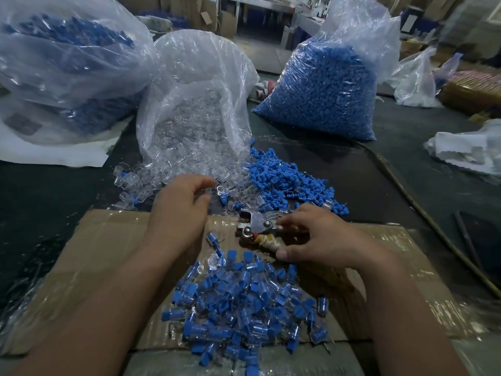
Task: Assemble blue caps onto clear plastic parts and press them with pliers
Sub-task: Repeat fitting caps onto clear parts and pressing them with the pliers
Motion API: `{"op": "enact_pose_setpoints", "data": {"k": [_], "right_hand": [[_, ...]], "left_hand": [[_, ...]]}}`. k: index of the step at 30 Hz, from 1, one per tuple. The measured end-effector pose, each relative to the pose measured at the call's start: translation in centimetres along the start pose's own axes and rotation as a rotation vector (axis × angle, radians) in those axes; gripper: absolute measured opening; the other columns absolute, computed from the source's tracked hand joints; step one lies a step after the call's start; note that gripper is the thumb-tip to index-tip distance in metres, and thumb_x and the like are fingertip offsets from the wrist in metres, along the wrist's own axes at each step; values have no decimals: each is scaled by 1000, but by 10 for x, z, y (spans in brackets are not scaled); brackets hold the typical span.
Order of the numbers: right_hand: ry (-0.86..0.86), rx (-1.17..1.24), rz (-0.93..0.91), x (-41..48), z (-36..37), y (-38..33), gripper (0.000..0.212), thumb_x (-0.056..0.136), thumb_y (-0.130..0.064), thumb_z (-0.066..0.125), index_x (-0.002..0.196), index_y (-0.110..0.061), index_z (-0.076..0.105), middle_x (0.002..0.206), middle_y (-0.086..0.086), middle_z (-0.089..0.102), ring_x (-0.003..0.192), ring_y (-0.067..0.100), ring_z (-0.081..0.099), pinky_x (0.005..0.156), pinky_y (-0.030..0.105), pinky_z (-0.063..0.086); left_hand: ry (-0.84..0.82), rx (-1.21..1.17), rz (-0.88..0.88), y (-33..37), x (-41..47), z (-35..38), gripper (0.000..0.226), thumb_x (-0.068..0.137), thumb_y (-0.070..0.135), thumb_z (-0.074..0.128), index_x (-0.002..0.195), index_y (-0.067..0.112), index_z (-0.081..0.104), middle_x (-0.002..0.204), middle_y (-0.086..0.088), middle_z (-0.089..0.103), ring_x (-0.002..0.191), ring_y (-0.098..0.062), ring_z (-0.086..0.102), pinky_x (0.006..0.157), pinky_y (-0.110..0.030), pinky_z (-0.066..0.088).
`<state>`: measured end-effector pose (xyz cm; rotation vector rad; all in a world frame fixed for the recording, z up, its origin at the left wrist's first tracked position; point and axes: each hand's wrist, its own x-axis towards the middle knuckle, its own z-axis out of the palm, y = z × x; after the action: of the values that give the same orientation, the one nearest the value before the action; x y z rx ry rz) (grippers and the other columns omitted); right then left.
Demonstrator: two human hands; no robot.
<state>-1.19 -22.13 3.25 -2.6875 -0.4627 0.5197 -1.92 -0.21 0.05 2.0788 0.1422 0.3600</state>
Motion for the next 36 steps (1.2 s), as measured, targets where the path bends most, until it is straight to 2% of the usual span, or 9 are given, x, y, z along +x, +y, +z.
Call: {"op": "enact_pose_setpoints", "data": {"k": [4, 8, 12, 17, 22, 27, 31, 33, 36], "right_hand": [[8, -19, -14, 0, -1, 0, 61, 73, -54, 66, 128, -31, 49, 93, -24, 36, 98, 6, 41, 82, 28, 36], [14, -27, -20, 1, -1, 1, 62, 73, -56, 65, 128, -31, 49, 93, -24, 36, 97, 6, 40, 81, 28, 35], [21, -12, -22, 0, 0, 1, 61, 73, -56, 65, 127, -31, 50, 94, -24, 38, 96, 4, 41, 80, 27, 37], [39, 1, -41, 0, -1, 3, 54, 78, -52, 61, 126, -30, 51, 94, -22, 40, 91, 1, 42, 74, 21, 35], [107, 96, -23, -1, -1, 4, 34, 85, -44, 57, 115, -27, 58, 99, -15, 53, 92, 3, 49, 78, 21, 40], [449, 145, 43, 6, -4, 11, 5, 89, -28, 57, 89, -29, 63, 75, -24, 52, 73, -7, 49, 60, 11, 34], [621, 187, 127, 10, -2, 19, 9, 90, -26, 58, 81, -30, 57, 71, -21, 52, 68, -6, 48, 56, 12, 33], [620, 184, 151, 14, 0, 20, 6, 90, -25, 58, 85, -27, 61, 71, -19, 52, 68, -5, 48, 57, 15, 35], [594, 112, 142, 20, 4, 18, 12, 89, -25, 59, 95, -19, 68, 70, -24, 46, 67, -6, 45, 60, 18, 35]], "left_hand": [[-150, 306, 113, -13, 10, 1, 38, 90, 6, 51, 126, 18, 55, 131, -3, 47, 123, -17, 37, 106, -33, 25], [-251, 438, 90, -16, 13, 3, 40, 93, 14, 48, 133, 21, 48, 144, -3, 36, 133, -21, 27, 110, -37, 19], [-280, 512, 116, -17, 14, 4, 39, 95, 13, 45, 133, 16, 48, 142, -4, 40, 132, -22, 30, 109, -36, 22], [-173, 392, 89, -12, 10, 0, 37, 88, 11, 57, 124, 19, 57, 110, -4, 50, 109, -19, 45, 94, -30, 32], [-36, 227, 123, -3, 4, -4, 11, 83, 14, 64, 91, 22, 66, 84, 11, 53, 78, -4, 48, 72, -22, 36], [-60, -22, 101, 10, -4, -5, 12, 87, 15, 60, 79, 24, 58, 74, 8, 59, 63, 9, 58, 48, -4, 40], [-83, -122, 89, 16, -8, -7, 16, 85, 11, 62, 75, 23, 58, 78, 4, 62, 69, -1, 60, 56, -14, 47], [-96, -152, 82, 18, -10, -7, 17, 83, 10, 64, 72, 22, 59, 85, 7, 63, 79, -5, 60, 65, -21, 48], [-101, -144, 72, 19, -10, -6, 16, 82, 10, 64, 72, 22, 58, 80, 6, 62, 74, -4, 58, 62, -17, 42]]}}
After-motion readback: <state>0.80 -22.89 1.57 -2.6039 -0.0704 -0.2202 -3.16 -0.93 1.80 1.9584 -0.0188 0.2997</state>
